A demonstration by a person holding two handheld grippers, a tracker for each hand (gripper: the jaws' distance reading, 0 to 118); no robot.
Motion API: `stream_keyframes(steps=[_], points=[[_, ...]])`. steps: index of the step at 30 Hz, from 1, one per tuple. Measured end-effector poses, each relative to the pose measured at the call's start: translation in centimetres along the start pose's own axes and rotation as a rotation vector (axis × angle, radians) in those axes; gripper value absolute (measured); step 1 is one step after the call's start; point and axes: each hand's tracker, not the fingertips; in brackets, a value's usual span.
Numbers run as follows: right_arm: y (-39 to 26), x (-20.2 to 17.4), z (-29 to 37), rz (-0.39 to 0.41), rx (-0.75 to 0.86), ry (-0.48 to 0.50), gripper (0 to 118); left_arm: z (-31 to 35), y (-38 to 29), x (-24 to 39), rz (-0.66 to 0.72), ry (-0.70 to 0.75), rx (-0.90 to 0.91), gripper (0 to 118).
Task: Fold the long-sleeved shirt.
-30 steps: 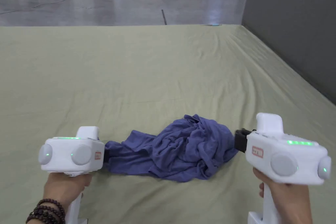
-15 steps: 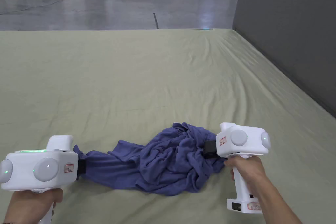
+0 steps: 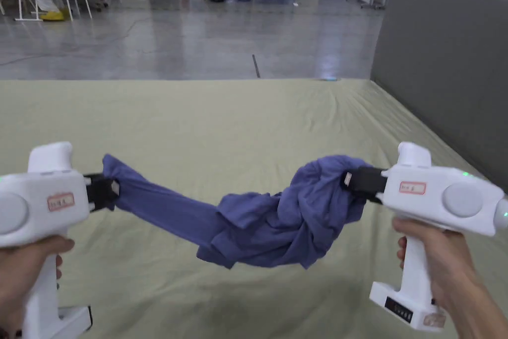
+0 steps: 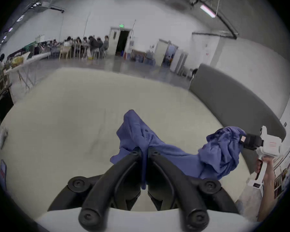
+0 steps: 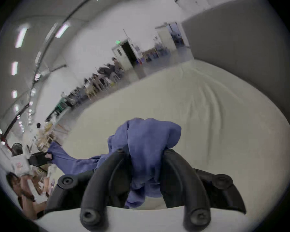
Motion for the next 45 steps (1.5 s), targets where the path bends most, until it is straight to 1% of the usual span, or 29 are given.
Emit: stream_keyframes(steps=[1, 2, 3, 4, 5, 6, 7, 8, 10, 13, 14, 16, 18, 20, 23, 26, 29, 31, 34, 36, 39, 42, 45], points=[[1.9, -2.0, 0.4, 0.082, 0.020, -0.006, 33, 0.6, 2.2, 0.4, -0.003, 0.003, 0.023, 2], [3.4, -3.8, 0.7, 0.148, 0.037, -0.007, 33, 1.1, 4.1, 0.8, -0.018, 0.009, 0.054, 2], [4.8, -5.1, 0.8, 0.187, 0.057, -0.008, 33, 1.2, 6.0, 0.9, -0.037, 0.021, 0.087, 2], [6.7, -6.9, 0.7, 0.219, 0.073, -0.033, 33, 1.6, 8.3, 1.5, -0.061, 0.037, 0.123, 2], [8.4, -8.7, 0.5, 0.280, 0.094, -0.067, 33, 1.8, 10.1, 1.9, -0.080, 0.045, 0.148, 2], [10.2, -9.9, 0.0, 0.323, 0.108, -0.075, 33, 1.9, 12.3, 2.4, -0.088, 0.050, 0.174, 2], [12.3, -11.5, -0.5, 0.338, 0.120, -0.087, 33, 1.6, 14.6, 2.6, -0.093, 0.052, 0.193, 2], [14.5, -12.9, -1.0, 0.323, 0.120, -0.081, 33, 1.5, 16.9, 3.1, -0.096, 0.055, 0.223, 2], [19.0, -14.5, -2.6, 0.287, 0.148, -0.073, 33, 0.8, 21.1, 3.9, -0.113, 0.072, 0.243, 2], [24.8, -16.9, -4.9, 0.246, 0.160, -0.100, 33, -0.7, 26.5, 4.5, -0.100, 0.078, 0.247, 2], [25.9, -16.8, -5.6, 0.224, 0.159, -0.107, 33, -1.1, 27.5, 4.6, -0.101, 0.093, 0.245, 2], [27.7, -17.4, -7.3, 0.235, 0.142, -0.136, 33, -2.2, 28.9, 4.7, -0.130, 0.151, 0.240, 2], [27.7, -17.0, -8.7, 0.237, 0.130, -0.159, 33, -3.4, 28.9, 4.4, -0.130, 0.153, 0.235, 2], [26.8, -15.9, -10.5, 0.222, 0.111, -0.164, 33, -5.2, 27.8, 3.5, -0.114, 0.148, 0.217, 2], [23.2, -13.2, -14.4, 0.201, 0.043, -0.174, 33, -9.2, 24.3, 1.8, -0.111, 0.153, 0.140, 2], [17.6, -9.8, -19.2, 0.195, -0.062, -0.196, 33, -14.2, 19.1, -0.1, -0.125, 0.166, 0.037, 2], [11.0, -6.2, -23.9, 0.158, -0.186, -0.225, 33, -19.0, 12.3, -1.9, -0.131, 0.163, -0.079, 2], [6.4, -4.1, -26.1, 0.148, -0.266, -0.234, 33, -21.3, 7.7, -2.9, -0.112, 0.166, -0.165, 2], [1.5, -1.3, -28.1, 0.155, -0.371, -0.268, 33, -22.7, 2.9, -4.5, -0.090, 0.173, -0.254, 2], [-0.8, -0.4, -27.1, 0.168, -0.381, -0.275, 33, -21.5, 0.7, -5.2, -0.084, 0.181, -0.260, 2], [-3.4, 0.5, -22.8, 0.131, -0.360, -0.248, 33, -18.2, -2.2, -6.5, -0.073, 0.181, -0.263, 2], [-7.1, 0.8, -16.8, 0.119, -0.379, -0.217, 33, -13.2, -6.4, -6.6, -0.095, 0.168, -0.264, 2], [-11.2, 0.9, -11.9, 0.126, -0.405, -0.210, 33, -8.0, -11.0, -6.4, -0.073, 0.173, -0.289, 2]])
